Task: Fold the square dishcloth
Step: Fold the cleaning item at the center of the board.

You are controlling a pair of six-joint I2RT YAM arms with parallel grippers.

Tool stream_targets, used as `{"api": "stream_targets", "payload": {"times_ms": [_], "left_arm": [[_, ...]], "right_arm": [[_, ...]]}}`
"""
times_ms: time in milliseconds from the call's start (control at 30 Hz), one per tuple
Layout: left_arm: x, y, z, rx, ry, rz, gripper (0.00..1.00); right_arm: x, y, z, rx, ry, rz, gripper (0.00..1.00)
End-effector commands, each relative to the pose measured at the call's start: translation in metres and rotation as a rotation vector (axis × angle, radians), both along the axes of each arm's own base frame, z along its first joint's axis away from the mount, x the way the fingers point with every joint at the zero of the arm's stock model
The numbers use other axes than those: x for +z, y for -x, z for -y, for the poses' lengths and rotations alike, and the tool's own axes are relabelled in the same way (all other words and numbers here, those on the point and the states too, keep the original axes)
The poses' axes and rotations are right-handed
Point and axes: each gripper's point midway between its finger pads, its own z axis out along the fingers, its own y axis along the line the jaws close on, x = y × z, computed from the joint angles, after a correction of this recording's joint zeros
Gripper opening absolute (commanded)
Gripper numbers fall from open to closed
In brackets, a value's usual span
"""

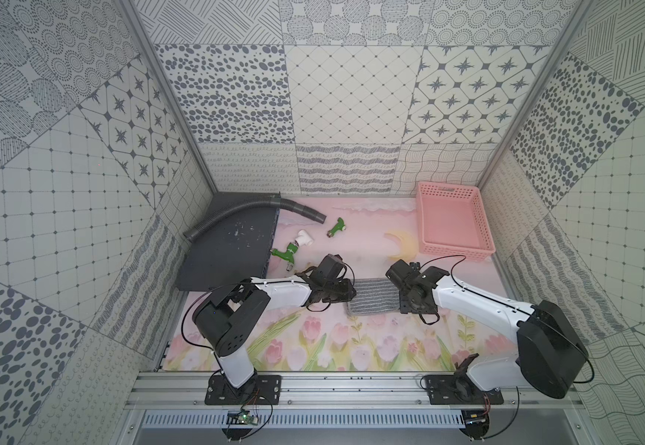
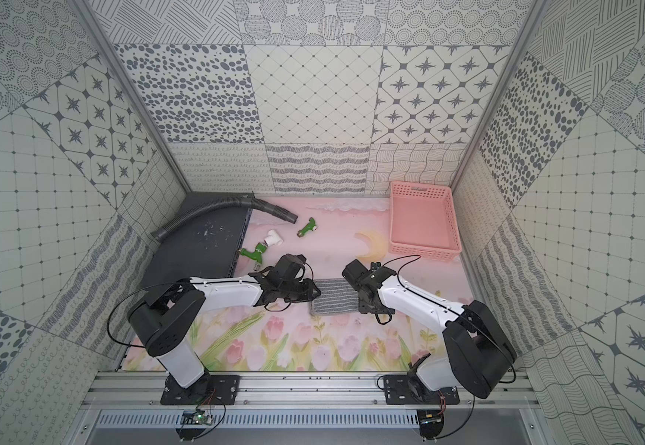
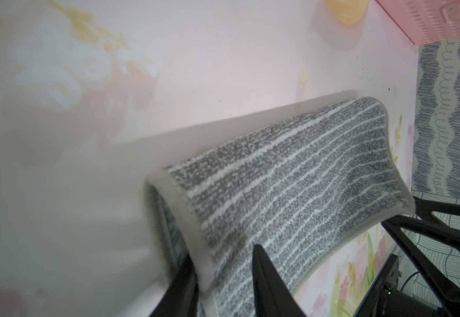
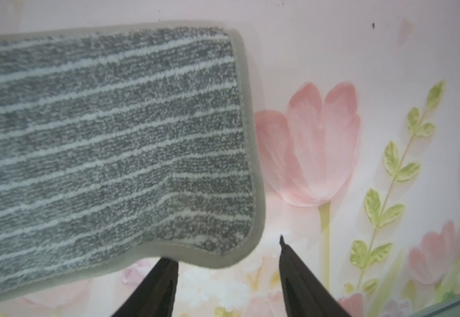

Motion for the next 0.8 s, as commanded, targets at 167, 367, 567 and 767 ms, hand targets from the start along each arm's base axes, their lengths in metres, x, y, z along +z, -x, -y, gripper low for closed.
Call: {"api": "stream_targets", "payload": {"times_ms": [167, 367, 567, 767], "left_arm": [[0.015, -0.015, 0.005, 0.002, 0.044, 0.045, 0.0], [0.029, -0.015, 0.007, -0.026, 0.068, 0.059, 0.0], [0.036, -0.014, 0.007, -0.032, 0.1, 0.051, 0.0], [0.037, -0.016, 0.002, -0.021, 0.094, 0.053, 0.0]], "right_arm": [[-0.005, 0.002, 0.005, -0.022, 0.016, 0.014, 0.62], [-0.003, 0.002, 0.005, -0.024, 0.01, 0.021, 0.62], [0.0, 0.001, 0.003, -0.019, -0.001, 0.027, 0.62], [0.0, 0.001, 0.003, -0.016, -0.004, 0.027, 0.63]]}}
